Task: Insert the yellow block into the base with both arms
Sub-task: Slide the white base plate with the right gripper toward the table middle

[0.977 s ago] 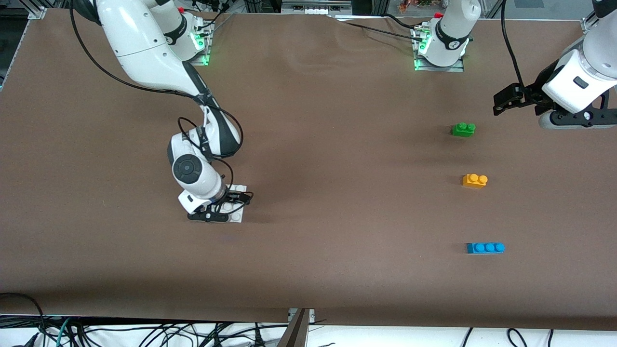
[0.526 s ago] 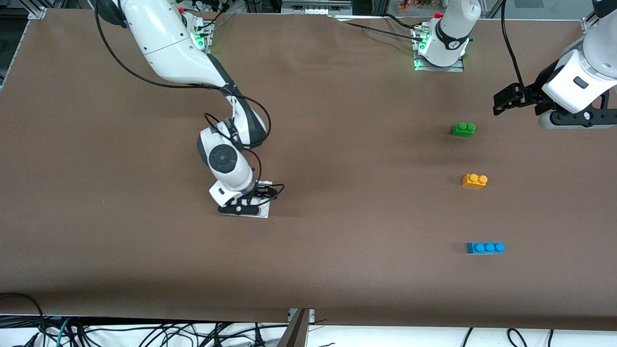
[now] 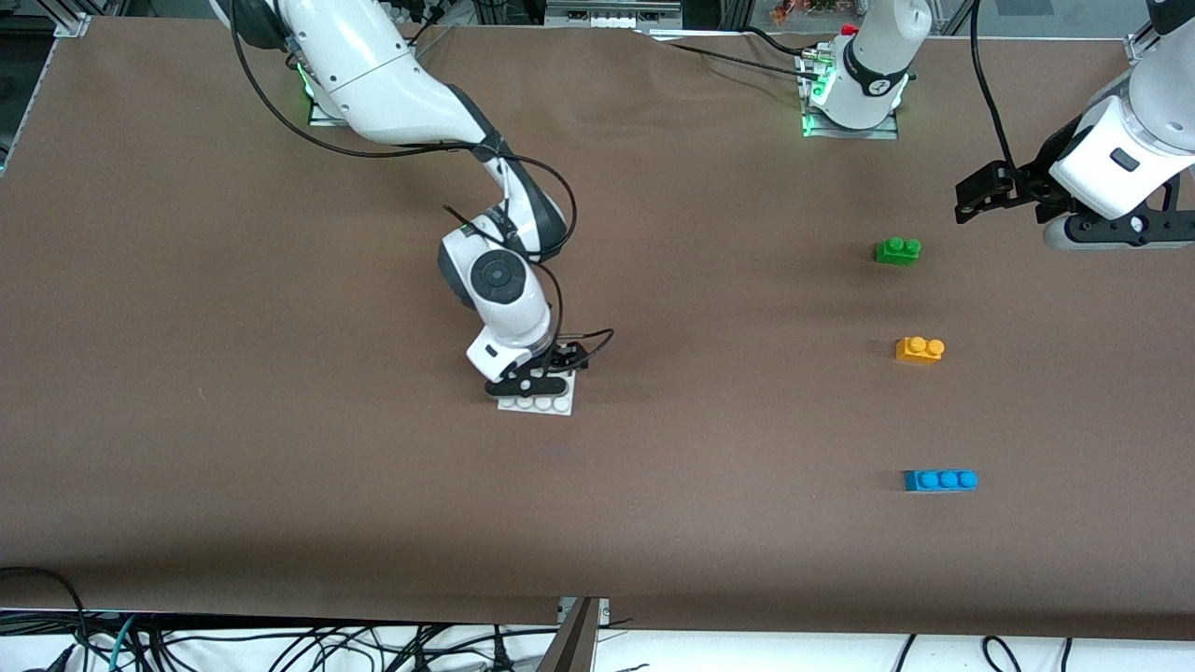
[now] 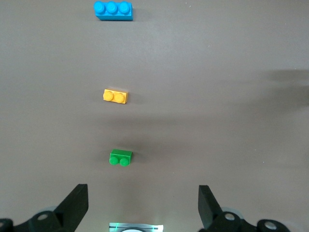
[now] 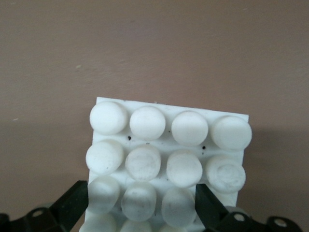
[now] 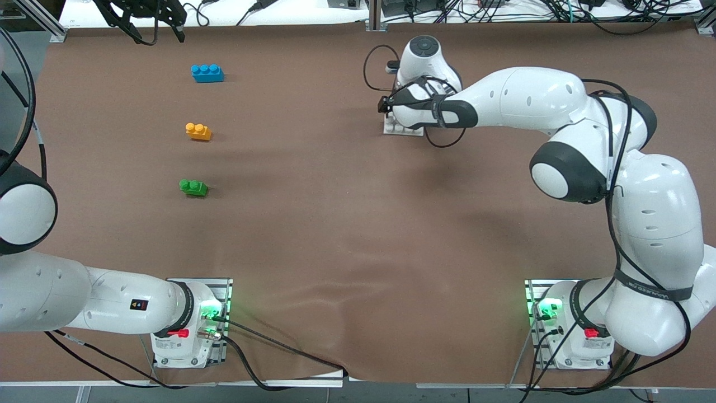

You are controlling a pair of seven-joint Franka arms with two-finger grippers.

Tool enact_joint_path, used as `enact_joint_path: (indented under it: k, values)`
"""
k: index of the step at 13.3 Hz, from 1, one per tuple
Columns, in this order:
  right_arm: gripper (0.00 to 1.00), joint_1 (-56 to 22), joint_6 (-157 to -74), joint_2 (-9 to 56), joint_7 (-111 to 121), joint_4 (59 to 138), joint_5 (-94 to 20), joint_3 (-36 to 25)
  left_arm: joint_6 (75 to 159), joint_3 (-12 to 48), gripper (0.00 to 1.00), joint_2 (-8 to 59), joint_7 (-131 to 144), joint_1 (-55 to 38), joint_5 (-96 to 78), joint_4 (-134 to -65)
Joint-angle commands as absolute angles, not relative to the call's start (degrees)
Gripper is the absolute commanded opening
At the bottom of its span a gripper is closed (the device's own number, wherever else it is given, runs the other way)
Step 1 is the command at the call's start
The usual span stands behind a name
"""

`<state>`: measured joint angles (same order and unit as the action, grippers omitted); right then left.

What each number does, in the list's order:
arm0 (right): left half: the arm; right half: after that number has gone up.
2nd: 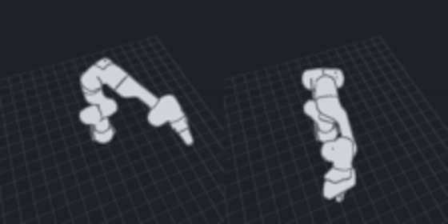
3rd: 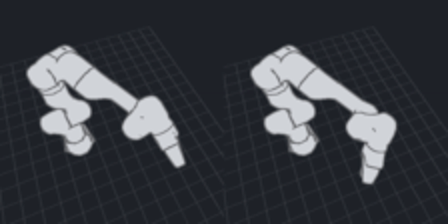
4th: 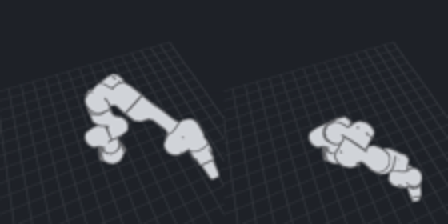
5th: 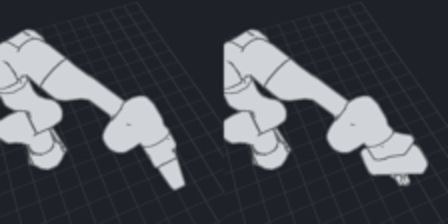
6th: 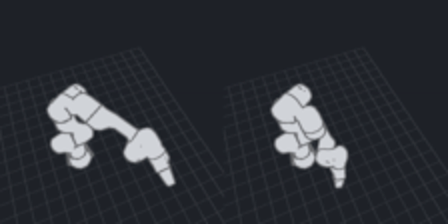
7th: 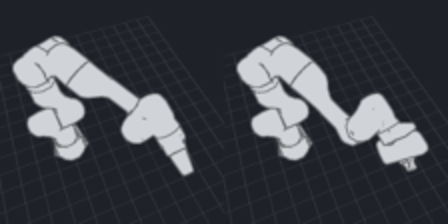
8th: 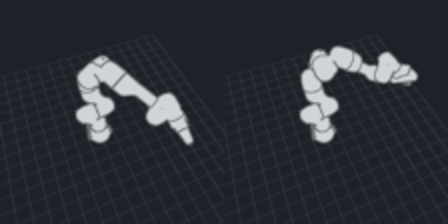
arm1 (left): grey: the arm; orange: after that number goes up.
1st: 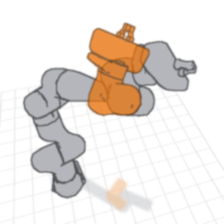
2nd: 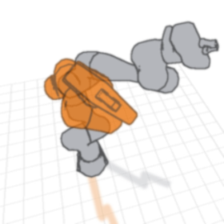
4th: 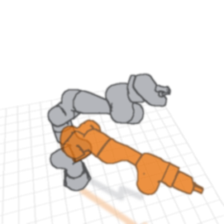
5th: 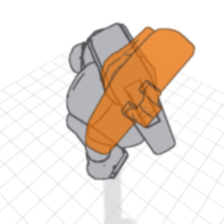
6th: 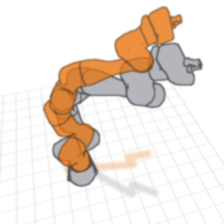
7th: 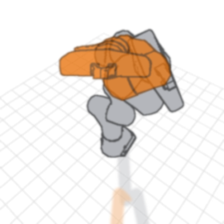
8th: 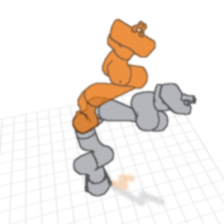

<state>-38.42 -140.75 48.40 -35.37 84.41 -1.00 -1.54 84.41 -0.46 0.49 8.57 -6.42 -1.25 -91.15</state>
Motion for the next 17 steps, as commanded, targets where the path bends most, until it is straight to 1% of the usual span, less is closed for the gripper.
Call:
enact_joint_path:
  k: [1,5,10,17]
  values:
    - [1.0,-40.4,-141.2,51.0,-37.1,81.7,-1.8,-1.7,84.1,-0.2,1.0,0.4,8.8,-6.2,-2.3,-90.3]
    - [1.0,-42.7,-141.2,51.6,-37.1,80.8,-1.5,-1.7,84.0,-0.2,1.0,0.4,8.8,-6.2,-2.3,-90.3]
    - [1.0,-43.7,-141.2,51.8,-36.7,80.4,-1.2,-1.8,84.1,-0.2,1.0,0.4,8.8,-6.2,-2.3,-90.3]
    - [1.0,-44.9,-141.2,52.5,-35.0,80.5,2.9,-1.8,84.0,-0.2,1.0,0.4,8.9,-6.2,-2.3,-90.3]
